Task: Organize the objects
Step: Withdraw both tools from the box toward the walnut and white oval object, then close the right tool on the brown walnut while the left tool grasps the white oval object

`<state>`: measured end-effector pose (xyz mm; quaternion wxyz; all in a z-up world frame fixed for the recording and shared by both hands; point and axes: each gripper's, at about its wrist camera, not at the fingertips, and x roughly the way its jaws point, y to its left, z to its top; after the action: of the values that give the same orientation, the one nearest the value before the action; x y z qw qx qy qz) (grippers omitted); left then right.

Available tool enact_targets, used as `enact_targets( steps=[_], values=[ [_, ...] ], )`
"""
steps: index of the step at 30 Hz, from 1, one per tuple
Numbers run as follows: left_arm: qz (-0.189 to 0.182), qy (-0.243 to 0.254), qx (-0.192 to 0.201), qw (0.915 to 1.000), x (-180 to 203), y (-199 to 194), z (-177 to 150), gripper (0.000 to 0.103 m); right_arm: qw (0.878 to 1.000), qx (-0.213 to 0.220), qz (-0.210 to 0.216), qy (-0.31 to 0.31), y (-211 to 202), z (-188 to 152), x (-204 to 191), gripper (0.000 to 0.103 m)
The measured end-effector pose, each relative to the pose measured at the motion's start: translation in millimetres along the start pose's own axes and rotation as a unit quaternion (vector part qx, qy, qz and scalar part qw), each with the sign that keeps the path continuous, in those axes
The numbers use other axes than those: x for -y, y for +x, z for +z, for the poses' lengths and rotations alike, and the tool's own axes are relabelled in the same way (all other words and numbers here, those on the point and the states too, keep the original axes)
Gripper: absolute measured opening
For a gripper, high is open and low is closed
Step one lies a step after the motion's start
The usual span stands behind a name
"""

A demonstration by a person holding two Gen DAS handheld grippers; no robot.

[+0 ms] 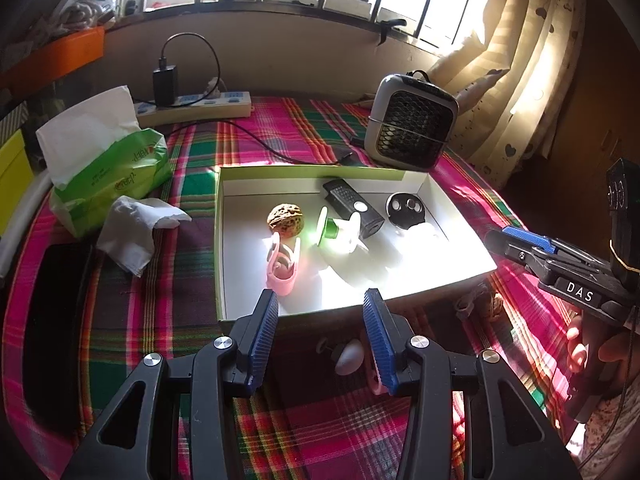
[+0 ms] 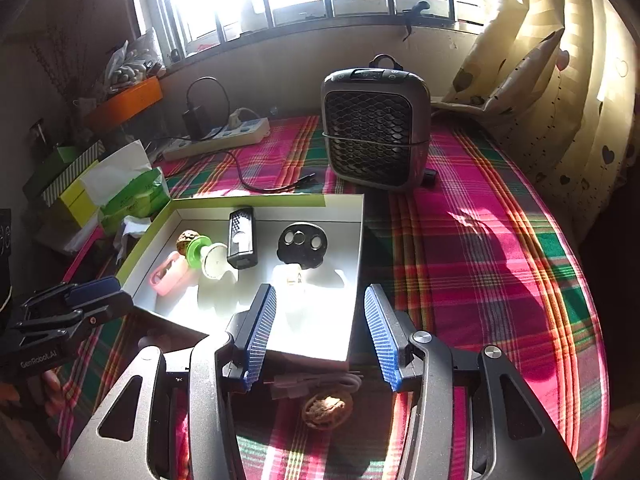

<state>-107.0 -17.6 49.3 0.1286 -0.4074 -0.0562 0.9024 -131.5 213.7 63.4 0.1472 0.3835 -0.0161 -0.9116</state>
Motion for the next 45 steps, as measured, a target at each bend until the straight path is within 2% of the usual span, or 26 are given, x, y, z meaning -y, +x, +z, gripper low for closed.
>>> enact_targets(
  steps=[9, 18, 26, 45],
  values=[
    [-0.01, -0.018, -0.007, 0.9998, -10, -5, -21, 0.042, 0.999, 0.001, -0.035, -0.002, -10, -27, 4, 0.047],
    [-0.019, -0.027, -0.015, 0.9993, -12, -2, -29, 0.042, 0.999, -0.008, -0.04, -0.014, -12, -47, -3, 0.048],
    [-0.03, -0.021, -0.027, 0.999, -5, 8, -33, 0.043, 0.999, -0.024, -0.043, -0.011, -6, -56, -3, 0.048],
    [-0.017, -0.005, -0.038, 0.9991, 4, 25, -27, 0.045, 0.997, -0.054, -0.05, -0.013, 10, -59, -2, 0.048]
  ],
)
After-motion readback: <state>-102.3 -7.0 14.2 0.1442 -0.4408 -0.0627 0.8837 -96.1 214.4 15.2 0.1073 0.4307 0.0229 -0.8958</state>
